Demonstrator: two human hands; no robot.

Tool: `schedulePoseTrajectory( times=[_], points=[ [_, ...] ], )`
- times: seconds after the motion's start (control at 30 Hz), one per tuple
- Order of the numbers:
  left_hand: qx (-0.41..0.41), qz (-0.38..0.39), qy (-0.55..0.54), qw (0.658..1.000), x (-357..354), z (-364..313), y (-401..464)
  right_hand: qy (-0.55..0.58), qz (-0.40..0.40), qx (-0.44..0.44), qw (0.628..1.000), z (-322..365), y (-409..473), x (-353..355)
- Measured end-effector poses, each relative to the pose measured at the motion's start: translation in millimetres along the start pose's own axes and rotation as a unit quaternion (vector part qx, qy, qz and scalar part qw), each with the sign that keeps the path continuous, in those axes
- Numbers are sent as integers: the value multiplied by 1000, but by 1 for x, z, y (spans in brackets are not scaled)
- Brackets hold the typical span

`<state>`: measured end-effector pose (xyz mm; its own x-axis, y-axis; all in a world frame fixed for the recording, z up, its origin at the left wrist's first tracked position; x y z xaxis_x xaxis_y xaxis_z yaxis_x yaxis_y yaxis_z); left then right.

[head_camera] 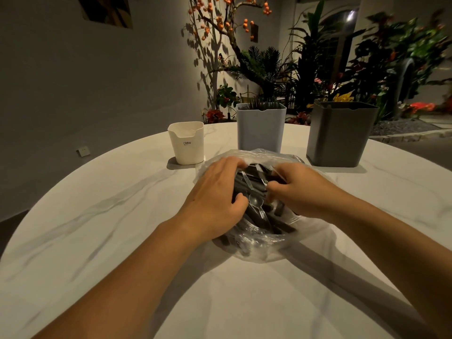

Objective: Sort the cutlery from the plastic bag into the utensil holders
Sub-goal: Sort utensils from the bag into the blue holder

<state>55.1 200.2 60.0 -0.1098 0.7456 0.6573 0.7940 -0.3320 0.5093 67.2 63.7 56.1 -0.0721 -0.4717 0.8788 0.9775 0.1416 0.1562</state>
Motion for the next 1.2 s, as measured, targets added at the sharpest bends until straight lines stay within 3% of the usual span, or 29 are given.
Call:
schedulePoseTrajectory(
  times=[0.13, 0.33, 0.57, 0.7, 0.8, 0.87, 0.97, 1.1, 1.2],
  points=[
    [-20, 9, 30, 999, -2, 0, -1, 42, 43, -22, 998, -4, -3, -9],
    [-108, 24, 180, 977, -10, -22, 0, 181, 143, 1, 973, 14, -13, -17],
    [-101, 30, 178, 978, -8, -19, 0, 307, 140, -50, 940, 6, -13, -18],
    [-31, -14, 50, 998, 2, -4, 3, 361, 112, -49, 924, 0, -8, -13],
    [-3, -66, -133, 989, 15, -13, 5, 379, 122, -24, 917, 4, -9, -15],
    [4, -100, -267, 959, 26, -23, 8, 356, 98, -8, 929, 8, -9, -11],
    [64, -100, -465, 877, 29, -20, 10, 359, 44, 37, 931, 18, -7, 0],
    [149, -86, -562, 809, 18, -5, 6, 357, -30, 102, 928, 22, -6, 14],
    [190, -58, -583, 788, 6, 2, 4, 355, -42, 115, 927, 23, -7, 17]
  ],
)
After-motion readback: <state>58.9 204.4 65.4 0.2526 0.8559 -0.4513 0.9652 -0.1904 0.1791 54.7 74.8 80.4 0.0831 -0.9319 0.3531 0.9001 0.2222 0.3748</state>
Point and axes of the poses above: each hand's wrist, its own y-axis towards the middle knuckle, its own x-axis out of the back of the hand, z = x × y, the point moved 10 cm from there along y, towards the middle knuckle, and after that the axes turned 9 degrees about -y, right-handed, at the moved point
